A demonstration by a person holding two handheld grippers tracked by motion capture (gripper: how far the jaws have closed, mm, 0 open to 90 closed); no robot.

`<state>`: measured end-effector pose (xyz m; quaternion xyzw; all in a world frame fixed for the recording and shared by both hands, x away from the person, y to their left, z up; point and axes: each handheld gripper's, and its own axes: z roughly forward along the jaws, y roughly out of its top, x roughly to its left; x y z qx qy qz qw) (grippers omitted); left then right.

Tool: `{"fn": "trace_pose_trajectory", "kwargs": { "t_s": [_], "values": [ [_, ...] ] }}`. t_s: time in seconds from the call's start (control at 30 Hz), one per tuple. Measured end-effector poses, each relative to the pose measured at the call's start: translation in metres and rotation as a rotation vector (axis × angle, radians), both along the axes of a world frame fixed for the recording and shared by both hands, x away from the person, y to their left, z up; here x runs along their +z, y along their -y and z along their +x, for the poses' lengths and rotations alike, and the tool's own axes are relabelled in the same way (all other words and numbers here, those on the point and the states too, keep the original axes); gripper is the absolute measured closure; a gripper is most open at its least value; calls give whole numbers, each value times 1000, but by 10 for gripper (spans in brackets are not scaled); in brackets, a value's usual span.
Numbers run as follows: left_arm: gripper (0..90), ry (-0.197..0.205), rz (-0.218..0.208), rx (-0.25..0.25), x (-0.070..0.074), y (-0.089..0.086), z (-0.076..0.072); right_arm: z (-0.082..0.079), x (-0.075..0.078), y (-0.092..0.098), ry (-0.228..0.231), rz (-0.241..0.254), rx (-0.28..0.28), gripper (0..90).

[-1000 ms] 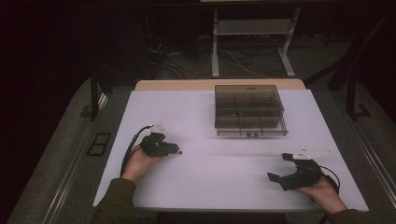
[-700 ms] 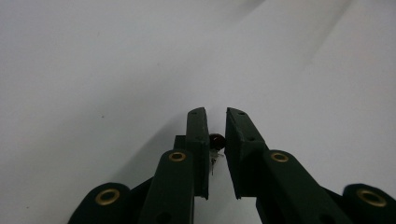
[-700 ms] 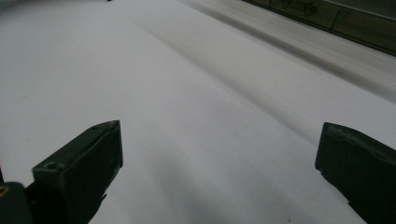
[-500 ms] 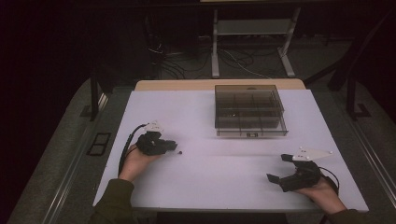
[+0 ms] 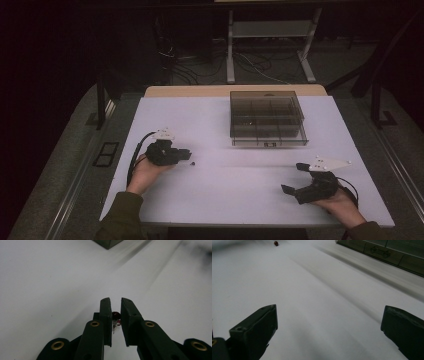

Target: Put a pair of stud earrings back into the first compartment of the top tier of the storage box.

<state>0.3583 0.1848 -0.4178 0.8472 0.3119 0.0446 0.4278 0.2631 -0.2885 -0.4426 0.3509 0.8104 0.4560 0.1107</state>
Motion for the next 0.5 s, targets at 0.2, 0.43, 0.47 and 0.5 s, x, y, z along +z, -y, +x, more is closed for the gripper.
{"fn": "trace_pose_trajectory", "kwargs": {
  "t_s": [0.2, 0.43, 0.47, 0.5],
  "values": [
    [785, 6, -20, 0, 5, 2, -1, 0, -1, 1, -2, -6, -6, 4],
    [785, 18, -36, -15, 13, 10, -1, 0, -2, 0, -6, -9, -5, 4],
    [785, 20, -35, -18, 14, 11, -1, 0, -2, 0, -5, -10, -5, 4],
    [785, 20, -35, -18, 14, 11, -1, 0, -2, 0, -5, -10, -4, 4]
  ]
}}
